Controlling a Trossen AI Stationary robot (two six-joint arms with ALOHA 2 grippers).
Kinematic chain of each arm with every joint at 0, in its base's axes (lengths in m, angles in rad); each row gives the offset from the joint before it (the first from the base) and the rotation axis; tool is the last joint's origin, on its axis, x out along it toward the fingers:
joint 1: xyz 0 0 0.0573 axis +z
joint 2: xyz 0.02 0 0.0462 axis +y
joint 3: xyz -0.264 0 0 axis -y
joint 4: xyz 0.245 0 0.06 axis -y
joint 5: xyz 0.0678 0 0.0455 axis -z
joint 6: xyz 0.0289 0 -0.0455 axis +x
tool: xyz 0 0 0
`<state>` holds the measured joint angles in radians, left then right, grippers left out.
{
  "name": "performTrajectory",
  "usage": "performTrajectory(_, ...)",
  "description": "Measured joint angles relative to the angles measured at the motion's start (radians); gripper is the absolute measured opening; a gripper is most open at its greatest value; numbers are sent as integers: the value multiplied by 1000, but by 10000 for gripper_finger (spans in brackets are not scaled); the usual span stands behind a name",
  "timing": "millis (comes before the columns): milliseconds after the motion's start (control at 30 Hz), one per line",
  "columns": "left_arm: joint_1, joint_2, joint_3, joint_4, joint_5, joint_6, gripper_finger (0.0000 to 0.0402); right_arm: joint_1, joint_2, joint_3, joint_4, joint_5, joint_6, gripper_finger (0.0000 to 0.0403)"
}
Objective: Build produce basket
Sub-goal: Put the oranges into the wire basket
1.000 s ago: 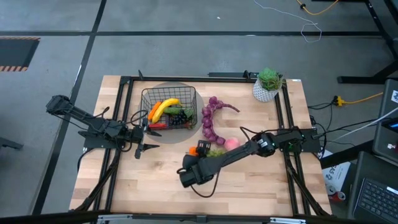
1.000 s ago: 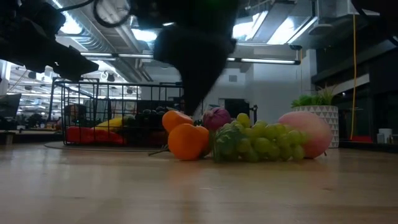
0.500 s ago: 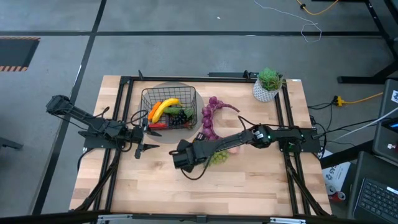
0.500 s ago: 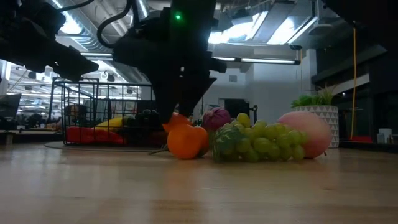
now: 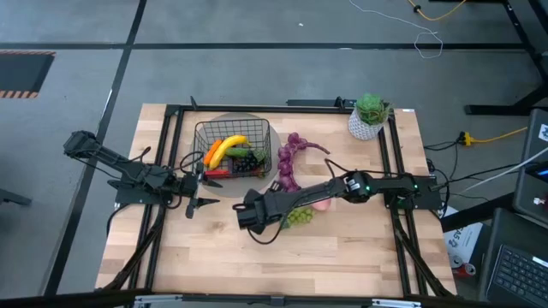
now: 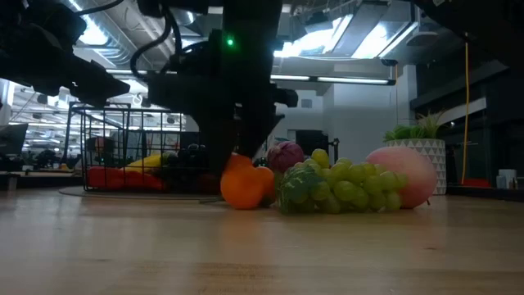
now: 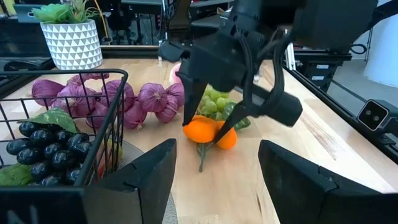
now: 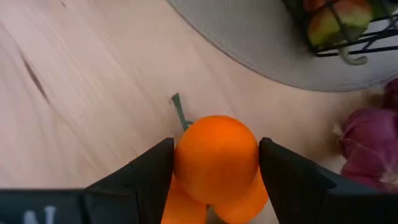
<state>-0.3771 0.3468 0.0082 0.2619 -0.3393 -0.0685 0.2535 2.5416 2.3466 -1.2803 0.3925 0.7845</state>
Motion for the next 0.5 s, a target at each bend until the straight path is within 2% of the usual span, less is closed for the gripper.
performTrajectory(500, 0, 0, 0, 0, 0, 0, 225, 0, 21, -49, 42, 2, -1, 221)
